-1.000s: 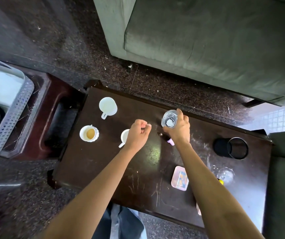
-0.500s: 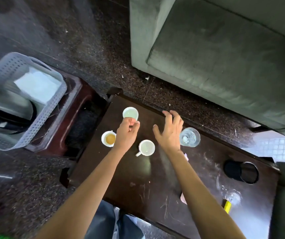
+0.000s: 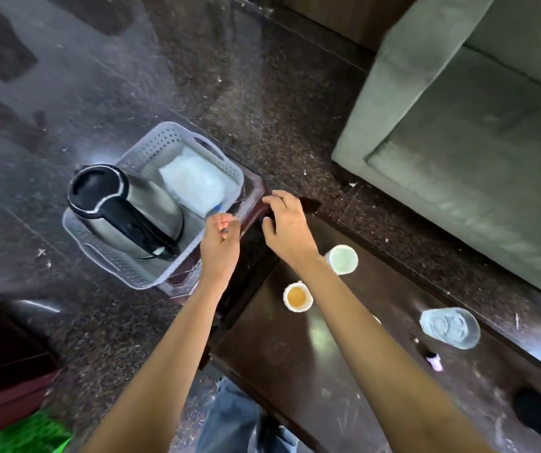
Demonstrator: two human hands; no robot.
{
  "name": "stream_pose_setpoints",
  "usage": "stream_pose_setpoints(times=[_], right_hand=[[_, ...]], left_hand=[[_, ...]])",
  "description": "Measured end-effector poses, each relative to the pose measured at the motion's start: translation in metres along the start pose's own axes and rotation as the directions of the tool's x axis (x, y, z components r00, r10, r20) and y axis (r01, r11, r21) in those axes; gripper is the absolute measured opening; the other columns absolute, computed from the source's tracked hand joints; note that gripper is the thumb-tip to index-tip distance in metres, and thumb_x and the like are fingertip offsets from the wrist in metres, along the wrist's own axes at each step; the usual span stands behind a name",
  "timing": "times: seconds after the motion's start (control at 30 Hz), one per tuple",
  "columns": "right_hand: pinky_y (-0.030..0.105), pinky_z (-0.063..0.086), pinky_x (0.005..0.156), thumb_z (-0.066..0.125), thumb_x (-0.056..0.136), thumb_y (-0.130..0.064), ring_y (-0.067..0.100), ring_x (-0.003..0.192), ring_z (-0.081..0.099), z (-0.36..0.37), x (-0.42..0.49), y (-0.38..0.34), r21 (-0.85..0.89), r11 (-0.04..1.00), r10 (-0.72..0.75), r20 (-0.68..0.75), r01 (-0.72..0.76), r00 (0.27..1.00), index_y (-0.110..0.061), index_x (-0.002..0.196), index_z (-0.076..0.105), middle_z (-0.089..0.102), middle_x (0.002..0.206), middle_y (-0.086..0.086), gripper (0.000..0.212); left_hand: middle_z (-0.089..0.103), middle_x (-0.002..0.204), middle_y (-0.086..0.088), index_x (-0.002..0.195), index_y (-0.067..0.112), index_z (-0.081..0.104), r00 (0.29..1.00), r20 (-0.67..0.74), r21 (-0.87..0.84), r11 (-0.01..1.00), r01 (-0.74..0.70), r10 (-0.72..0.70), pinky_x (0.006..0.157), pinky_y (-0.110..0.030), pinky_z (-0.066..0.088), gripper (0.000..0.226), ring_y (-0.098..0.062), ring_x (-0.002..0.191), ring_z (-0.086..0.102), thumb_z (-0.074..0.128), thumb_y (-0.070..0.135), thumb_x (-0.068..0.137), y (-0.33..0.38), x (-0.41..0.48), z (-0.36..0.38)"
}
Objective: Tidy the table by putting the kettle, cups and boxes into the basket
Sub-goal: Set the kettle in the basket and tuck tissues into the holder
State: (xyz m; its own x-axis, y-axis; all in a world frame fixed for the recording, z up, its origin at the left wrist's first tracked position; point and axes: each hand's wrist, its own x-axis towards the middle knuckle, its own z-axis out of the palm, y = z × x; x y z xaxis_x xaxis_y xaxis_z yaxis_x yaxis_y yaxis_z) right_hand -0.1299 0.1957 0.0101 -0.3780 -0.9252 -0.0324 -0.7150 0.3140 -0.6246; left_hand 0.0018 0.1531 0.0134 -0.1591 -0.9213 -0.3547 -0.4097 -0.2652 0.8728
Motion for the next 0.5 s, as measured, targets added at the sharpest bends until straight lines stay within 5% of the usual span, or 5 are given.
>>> stream_pose_setpoints(times=[0.27, 0.5], right_hand=[[0.044, 0.026, 0.116, 0.045, 0.096, -0.015, 0.031, 0.144, 0.023, 0.061, 0.076, -0.040, -0.207, 0.973, -0.030, 0.336, 0.105, 0.941, -0.013, 0.140, 0.046, 0.032, 0.152, 0.017, 0.044], [0.047, 0.005, 0.121, 0.048, 0.096, -0.027, 0.034, 0.148, 0.012, 0.098, 0.109, -0.058, -0.351, 0.908, 0.011, 0.563, 0.228, 0.826, -0.024, 0.122, 0.065, 0.014, 0.160, 0.019, 0.031]], left_hand=[[0.054, 0.121, -0.004, 0.123, 0.006, 0.049, 0.990, -0.101, -0.098, 0.992, 0.084, -0.094, 0.088, -0.023, 0.037, 0.027, -0.018, 0.113, 0.052, 0.037, 0.015, 0.100, -0.006, 0.044, -0.031], [0.055, 0.132, -0.013, 0.130, 0.009, 0.045, 0.980, -0.122, -0.124, 0.982, 0.145, -0.160, 0.104, -0.044, 0.042, 0.033, -0.027, 0.119, 0.053, 0.034, 0.019, 0.100, -0.018, 0.070, -0.031]])
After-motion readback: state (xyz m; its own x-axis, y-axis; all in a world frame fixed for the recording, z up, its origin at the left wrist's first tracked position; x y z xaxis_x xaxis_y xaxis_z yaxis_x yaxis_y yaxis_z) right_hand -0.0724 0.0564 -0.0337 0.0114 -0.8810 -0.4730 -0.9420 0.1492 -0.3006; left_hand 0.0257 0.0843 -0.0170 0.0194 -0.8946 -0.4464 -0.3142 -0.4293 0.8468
